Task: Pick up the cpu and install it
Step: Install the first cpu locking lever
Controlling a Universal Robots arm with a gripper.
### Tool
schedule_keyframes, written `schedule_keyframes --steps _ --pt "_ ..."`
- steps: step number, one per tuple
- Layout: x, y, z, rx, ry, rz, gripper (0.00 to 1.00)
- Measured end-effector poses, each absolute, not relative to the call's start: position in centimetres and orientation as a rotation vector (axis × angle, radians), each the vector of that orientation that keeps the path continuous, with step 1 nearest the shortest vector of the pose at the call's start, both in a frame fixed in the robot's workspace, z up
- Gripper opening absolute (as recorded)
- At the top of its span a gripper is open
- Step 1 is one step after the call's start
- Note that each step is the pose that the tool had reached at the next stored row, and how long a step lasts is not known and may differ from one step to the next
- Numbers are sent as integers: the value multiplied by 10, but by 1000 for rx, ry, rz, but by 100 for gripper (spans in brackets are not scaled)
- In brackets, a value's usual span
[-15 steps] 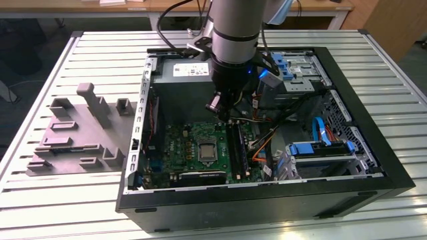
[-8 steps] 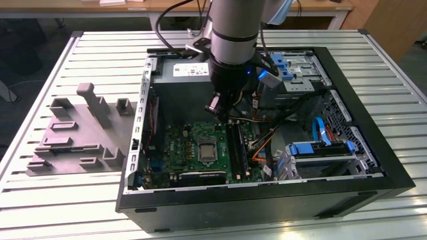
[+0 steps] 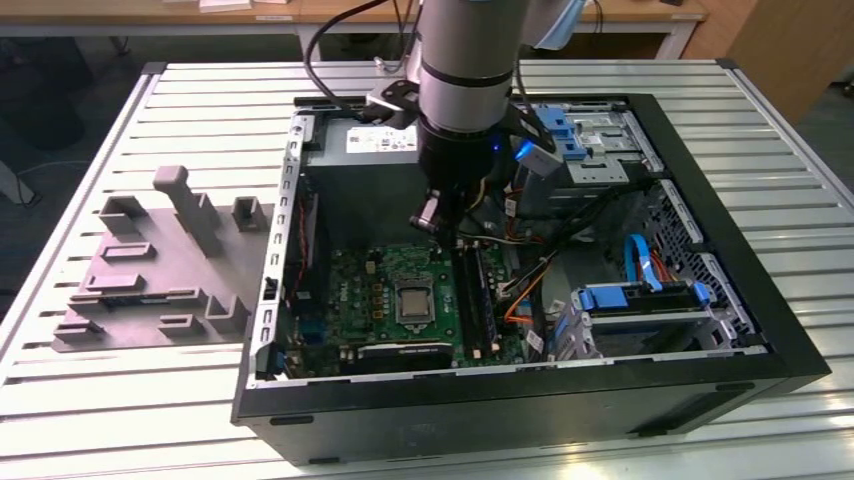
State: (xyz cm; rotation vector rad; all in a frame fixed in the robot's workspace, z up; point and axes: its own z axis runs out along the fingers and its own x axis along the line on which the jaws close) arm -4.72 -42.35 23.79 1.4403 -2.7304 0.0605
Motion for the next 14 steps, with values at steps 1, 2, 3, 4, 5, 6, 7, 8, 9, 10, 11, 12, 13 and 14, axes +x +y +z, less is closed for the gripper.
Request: schedule_keyframes --steps 1,2,3,4,5,6,7,8,9,10,11,12,13,14 --pt "-47 -425 238 1442 -2730 61 11" --pt "-47 -427 238 1443 -2729 61 11" --pt "-47 -429 238 1444 -2729 61 11" --pt "-47 -430 238 1444 -2729 60 11" --pt "-47 -432 238 1445 -2729 59 11" --pt "-47 -432 238 1447 -2728 58 11" --pt "-48 -433 238 1452 -2727 56 11" --pt "-48 -433 238 1463 -2721 56 11" --pt "-48 -433 238 1477 -2713 57 11" --pt "-48 -433 238 1493 -2705 57 11" --pt "-49 -433 238 1506 -2698 58 11" --pt "-49 -433 238 1516 -2692 58 11" --pt "-50 -434 237 1524 -2688 58 11" --pt "-51 -435 237 1530 -2684 58 11"
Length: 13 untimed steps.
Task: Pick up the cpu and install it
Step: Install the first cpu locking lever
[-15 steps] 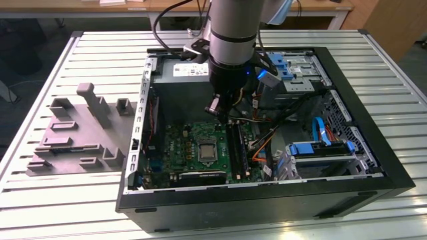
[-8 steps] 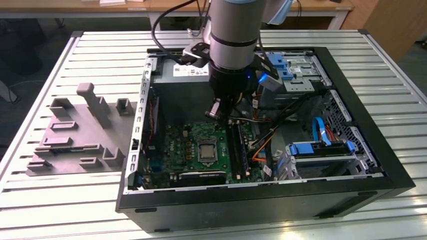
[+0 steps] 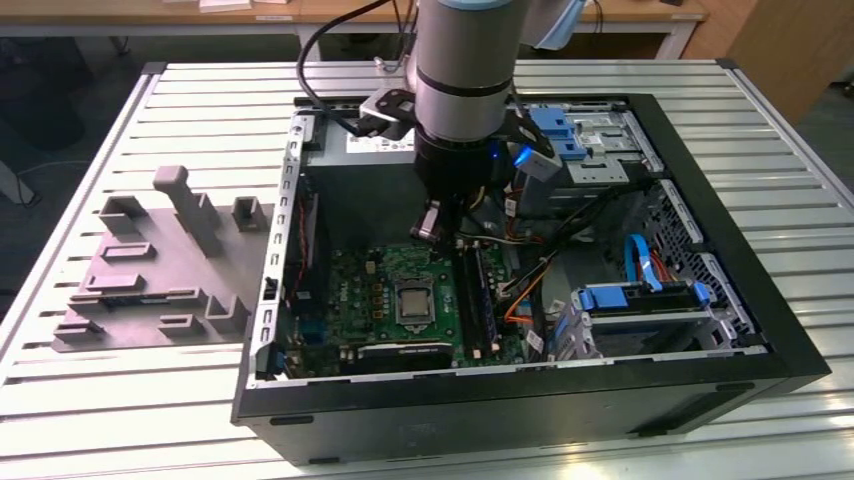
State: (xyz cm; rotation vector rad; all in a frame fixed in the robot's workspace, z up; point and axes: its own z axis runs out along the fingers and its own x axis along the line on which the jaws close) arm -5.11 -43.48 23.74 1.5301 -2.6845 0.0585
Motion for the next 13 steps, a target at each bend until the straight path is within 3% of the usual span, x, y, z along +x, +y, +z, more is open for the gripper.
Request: schedule_keyframes --steps 13 --pt "-55 -440 237 1707 -2579 64 11"
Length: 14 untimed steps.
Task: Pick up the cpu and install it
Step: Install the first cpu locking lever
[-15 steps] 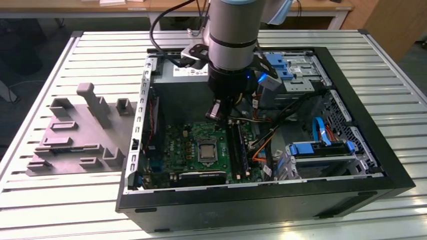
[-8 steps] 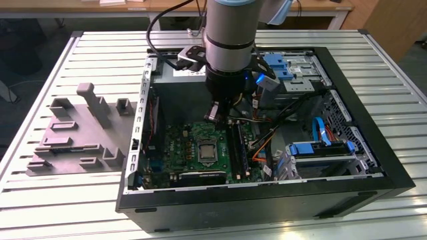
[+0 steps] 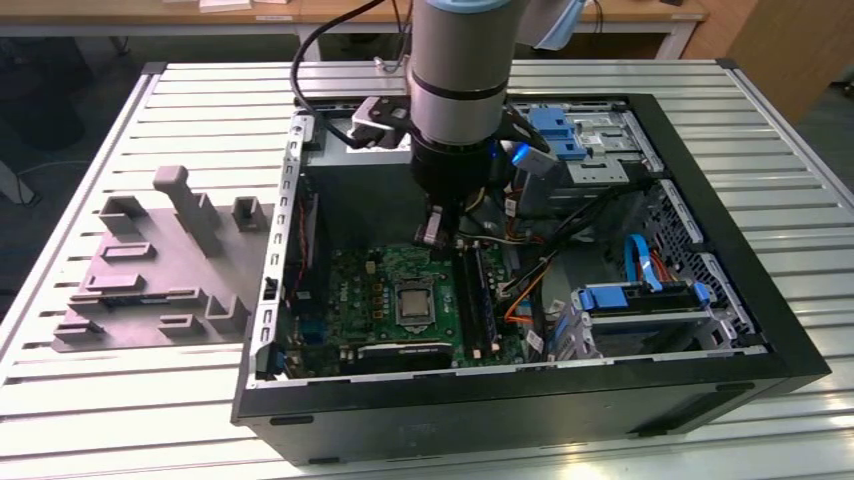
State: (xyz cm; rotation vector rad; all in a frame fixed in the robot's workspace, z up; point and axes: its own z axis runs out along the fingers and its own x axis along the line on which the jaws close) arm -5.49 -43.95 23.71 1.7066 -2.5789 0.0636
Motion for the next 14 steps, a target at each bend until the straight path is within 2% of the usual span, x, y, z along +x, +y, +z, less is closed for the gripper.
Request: schedule_keyframes --steps 14 --pt "-56 -445 235 1913 -2434 70 11"
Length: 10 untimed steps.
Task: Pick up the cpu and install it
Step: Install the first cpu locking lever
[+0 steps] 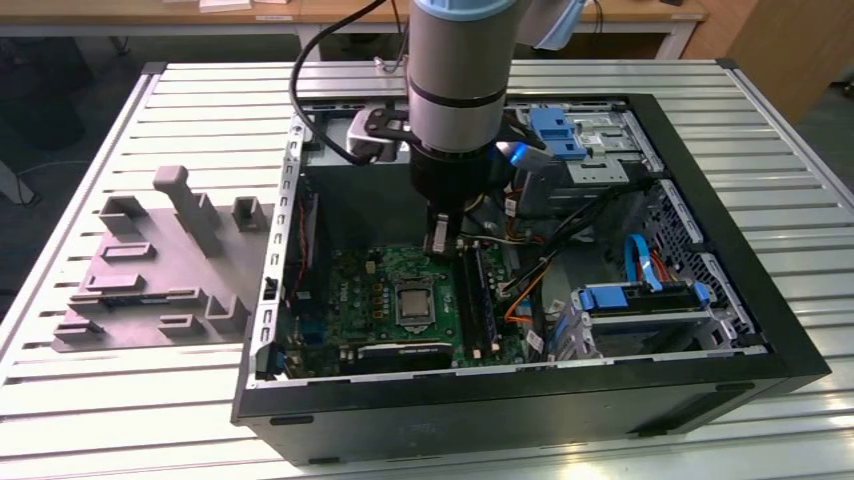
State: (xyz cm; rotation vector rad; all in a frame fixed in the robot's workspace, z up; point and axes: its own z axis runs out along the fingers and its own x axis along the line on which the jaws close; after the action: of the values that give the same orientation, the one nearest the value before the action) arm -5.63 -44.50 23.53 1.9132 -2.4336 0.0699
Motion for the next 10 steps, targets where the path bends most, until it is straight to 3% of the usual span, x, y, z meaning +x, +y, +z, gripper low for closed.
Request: schedule_keyframes --steps 10 --pt "-57 -445 234 2019 -2339 76 11"
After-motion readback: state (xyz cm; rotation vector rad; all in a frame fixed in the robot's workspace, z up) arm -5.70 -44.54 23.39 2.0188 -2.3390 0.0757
